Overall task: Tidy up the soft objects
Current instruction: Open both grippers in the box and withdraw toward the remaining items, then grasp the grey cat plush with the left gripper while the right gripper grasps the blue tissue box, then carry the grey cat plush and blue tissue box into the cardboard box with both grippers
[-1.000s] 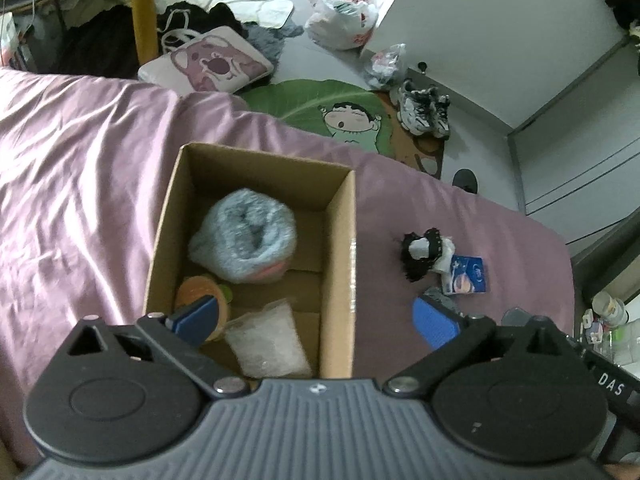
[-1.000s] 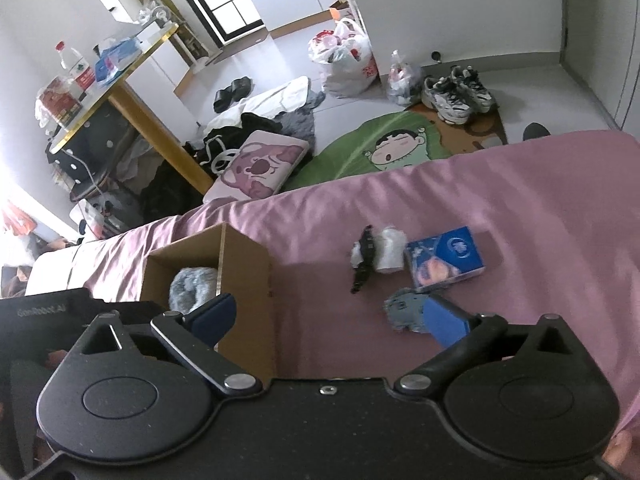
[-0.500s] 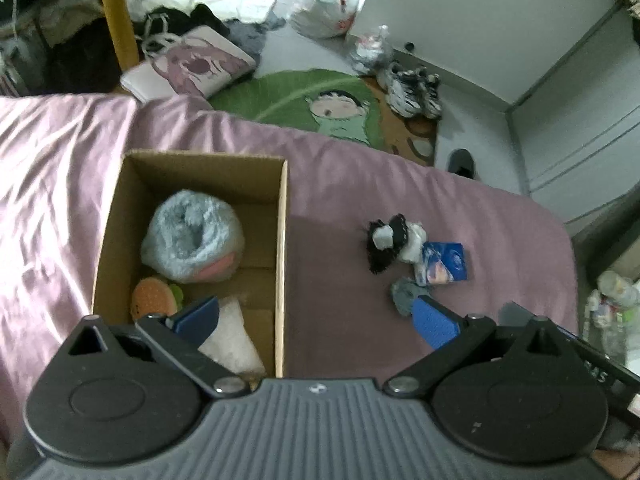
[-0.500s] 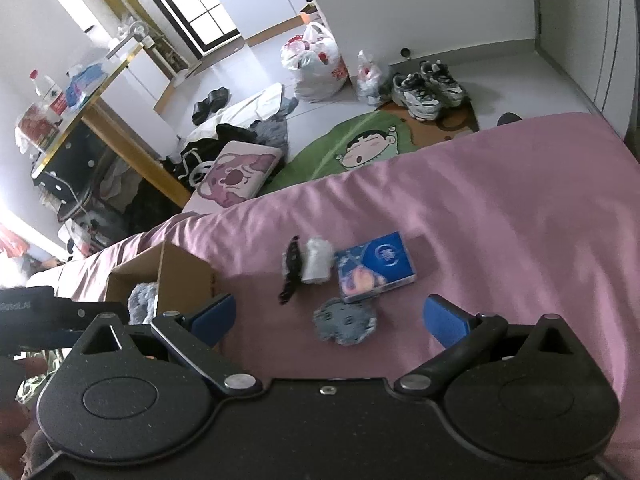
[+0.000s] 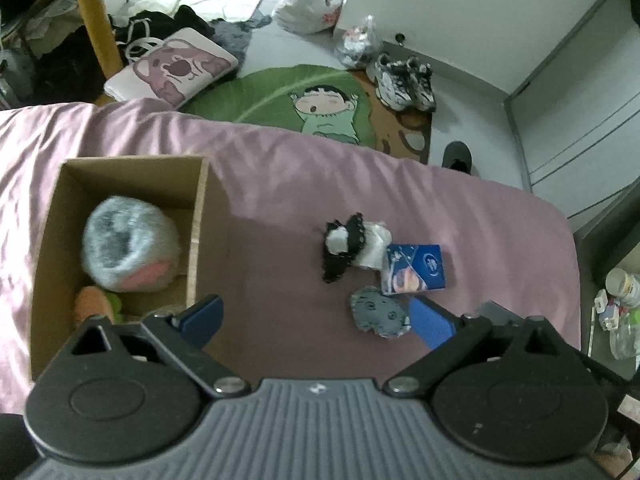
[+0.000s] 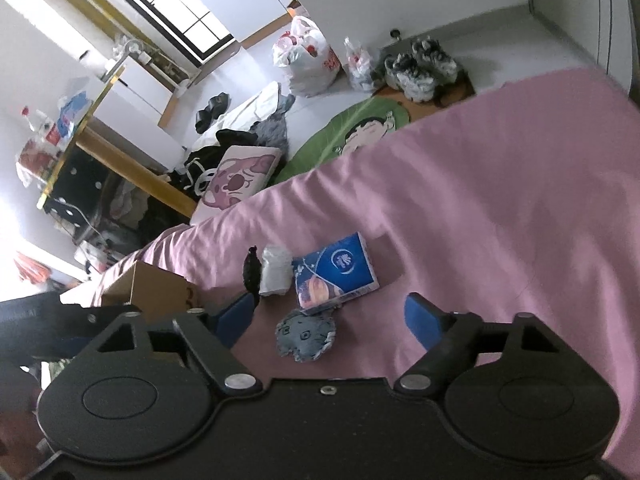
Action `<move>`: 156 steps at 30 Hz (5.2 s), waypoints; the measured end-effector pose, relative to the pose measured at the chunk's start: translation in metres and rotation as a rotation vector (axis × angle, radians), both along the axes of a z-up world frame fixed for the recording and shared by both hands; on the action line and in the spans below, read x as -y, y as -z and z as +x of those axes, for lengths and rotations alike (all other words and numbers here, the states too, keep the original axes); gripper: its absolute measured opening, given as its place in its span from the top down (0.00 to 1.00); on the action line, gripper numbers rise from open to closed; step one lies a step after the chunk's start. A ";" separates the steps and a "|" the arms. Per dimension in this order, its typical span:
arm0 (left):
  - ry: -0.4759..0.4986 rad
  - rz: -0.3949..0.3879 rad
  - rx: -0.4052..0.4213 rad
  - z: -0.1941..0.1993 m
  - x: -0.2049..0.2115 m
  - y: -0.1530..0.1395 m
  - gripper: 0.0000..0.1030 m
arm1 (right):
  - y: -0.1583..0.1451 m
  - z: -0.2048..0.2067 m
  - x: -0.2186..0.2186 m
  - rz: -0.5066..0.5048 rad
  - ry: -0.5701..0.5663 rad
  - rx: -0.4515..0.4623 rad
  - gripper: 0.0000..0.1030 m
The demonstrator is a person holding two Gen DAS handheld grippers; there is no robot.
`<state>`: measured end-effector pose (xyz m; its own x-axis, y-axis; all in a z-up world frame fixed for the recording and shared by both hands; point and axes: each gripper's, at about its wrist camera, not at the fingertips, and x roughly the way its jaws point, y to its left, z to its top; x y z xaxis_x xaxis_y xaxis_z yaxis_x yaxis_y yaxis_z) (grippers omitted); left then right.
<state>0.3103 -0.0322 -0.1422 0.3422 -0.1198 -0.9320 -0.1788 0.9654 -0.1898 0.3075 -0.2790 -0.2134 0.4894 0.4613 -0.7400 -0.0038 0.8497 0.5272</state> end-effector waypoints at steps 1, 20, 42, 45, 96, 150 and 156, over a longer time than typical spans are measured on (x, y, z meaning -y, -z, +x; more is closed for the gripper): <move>0.008 -0.003 -0.002 0.002 0.005 0.003 0.04 | 0.004 0.002 0.002 0.017 0.004 -0.010 0.25; -0.011 -0.066 -0.125 0.030 0.049 0.083 0.39 | 0.059 0.029 0.034 0.266 0.066 -0.175 0.39; -0.031 -0.068 -0.176 0.041 0.066 0.123 0.72 | 0.101 0.050 0.036 0.401 0.085 -0.286 0.46; -0.032 -0.074 -0.179 0.041 0.063 0.120 0.75 | 0.102 0.056 0.031 0.412 0.079 -0.276 0.46; 0.074 0.004 0.069 -0.050 0.004 -0.009 0.82 | -0.047 -0.060 0.011 0.019 0.206 0.032 0.81; -0.095 -0.038 0.078 -0.083 -0.184 -0.009 0.82 | -0.099 -0.046 -0.192 -0.063 -0.085 0.123 0.80; -0.089 -0.069 0.053 -0.084 -0.188 -0.002 0.82 | -0.098 -0.046 -0.210 -0.075 -0.109 0.120 0.80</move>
